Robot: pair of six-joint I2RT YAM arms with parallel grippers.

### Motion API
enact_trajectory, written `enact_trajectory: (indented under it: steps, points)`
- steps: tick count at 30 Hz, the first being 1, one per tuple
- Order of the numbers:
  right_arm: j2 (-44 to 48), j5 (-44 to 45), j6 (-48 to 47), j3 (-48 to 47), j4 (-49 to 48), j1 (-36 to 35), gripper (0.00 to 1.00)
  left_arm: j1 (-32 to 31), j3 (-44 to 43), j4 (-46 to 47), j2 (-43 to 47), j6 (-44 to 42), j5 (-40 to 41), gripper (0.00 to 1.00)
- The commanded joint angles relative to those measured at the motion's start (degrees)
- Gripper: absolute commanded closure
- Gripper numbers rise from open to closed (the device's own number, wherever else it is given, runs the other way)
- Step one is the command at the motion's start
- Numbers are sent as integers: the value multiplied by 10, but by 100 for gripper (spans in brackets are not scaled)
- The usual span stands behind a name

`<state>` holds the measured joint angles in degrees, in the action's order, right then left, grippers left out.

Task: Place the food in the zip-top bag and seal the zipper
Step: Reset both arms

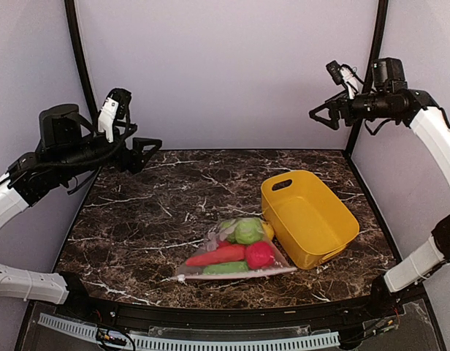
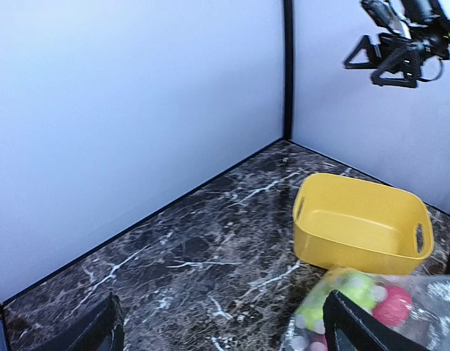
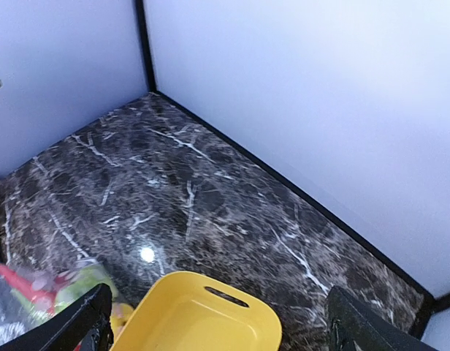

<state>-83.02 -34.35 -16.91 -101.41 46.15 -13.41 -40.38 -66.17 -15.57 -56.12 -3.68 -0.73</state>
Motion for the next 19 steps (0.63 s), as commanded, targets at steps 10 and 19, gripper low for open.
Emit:
enact_trajectory:
  steps: [10,19]
  points:
    - [70,146,76,116,-123,15,1,3,49,5,-2,-2,237,6]
    - [81,142,73,134,-133,15,1,3,54,11,6,-7,252,6]
